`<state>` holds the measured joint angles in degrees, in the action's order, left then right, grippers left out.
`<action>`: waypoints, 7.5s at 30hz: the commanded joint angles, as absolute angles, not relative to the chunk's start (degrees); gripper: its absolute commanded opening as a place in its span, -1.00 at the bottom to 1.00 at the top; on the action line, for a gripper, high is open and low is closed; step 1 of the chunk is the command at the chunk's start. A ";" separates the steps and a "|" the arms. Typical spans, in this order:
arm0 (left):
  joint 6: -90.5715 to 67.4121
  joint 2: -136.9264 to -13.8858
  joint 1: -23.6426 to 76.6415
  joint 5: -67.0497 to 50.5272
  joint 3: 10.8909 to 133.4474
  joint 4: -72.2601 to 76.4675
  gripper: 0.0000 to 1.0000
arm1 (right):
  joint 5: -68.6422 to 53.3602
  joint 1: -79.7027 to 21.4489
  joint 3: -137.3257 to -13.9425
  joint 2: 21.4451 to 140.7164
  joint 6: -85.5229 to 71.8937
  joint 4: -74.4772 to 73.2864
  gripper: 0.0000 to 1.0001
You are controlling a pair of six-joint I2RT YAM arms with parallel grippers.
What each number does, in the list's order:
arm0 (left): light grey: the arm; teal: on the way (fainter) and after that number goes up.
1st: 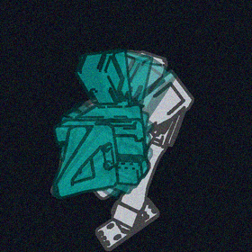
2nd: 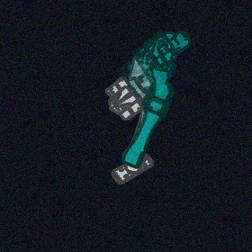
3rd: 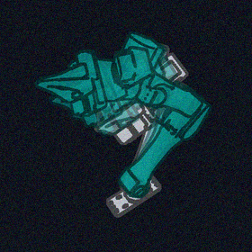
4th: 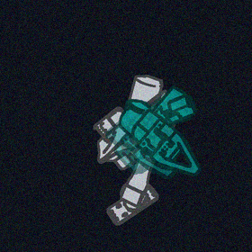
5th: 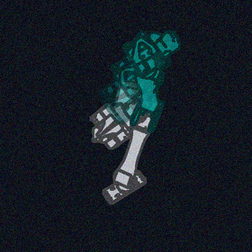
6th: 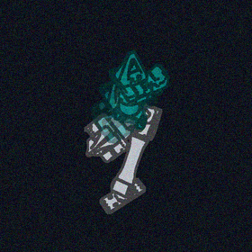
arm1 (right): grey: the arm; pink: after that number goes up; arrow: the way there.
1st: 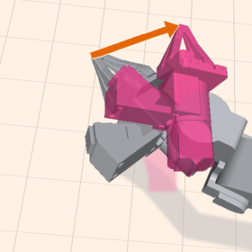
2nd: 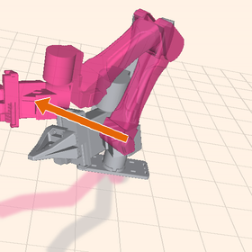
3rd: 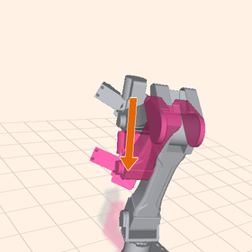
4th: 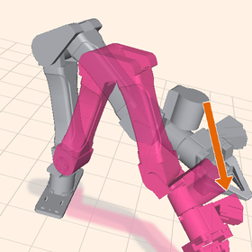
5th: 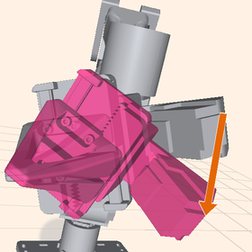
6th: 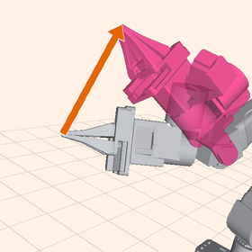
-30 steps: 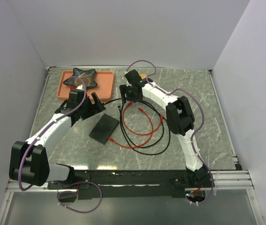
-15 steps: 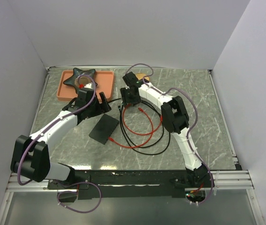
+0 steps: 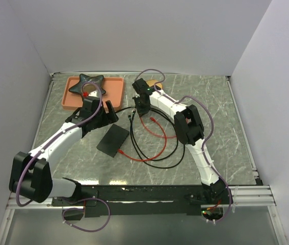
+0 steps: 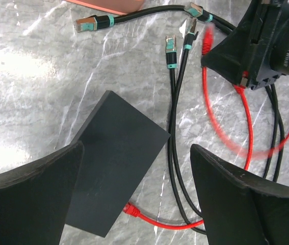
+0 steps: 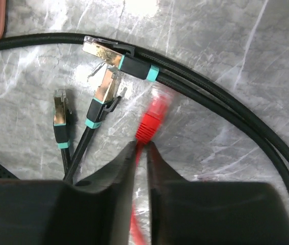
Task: Insert the plug into the switch port
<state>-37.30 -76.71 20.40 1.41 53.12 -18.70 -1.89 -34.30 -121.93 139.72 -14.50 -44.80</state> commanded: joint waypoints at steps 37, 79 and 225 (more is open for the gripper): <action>-46.32 -55.89 21.62 -18.72 36.47 1.93 0.70 | -26.62 -36.65 -72.95 91.32 -4.83 -22.59 -1.00; -45.79 -54.14 23.03 -5.36 42.36 -19.08 0.81 | -4.57 -46.14 -85.96 113.99 6.68 -39.90 0.18; -61.18 -51.69 43.59 7.55 39.01 0.19 0.52 | -18.97 -49.31 -53.62 70.06 -7.83 -7.03 -1.00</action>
<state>-62.83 -55.07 43.48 3.68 33.76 4.36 -18.44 -48.99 -55.53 75.40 -10.35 -9.23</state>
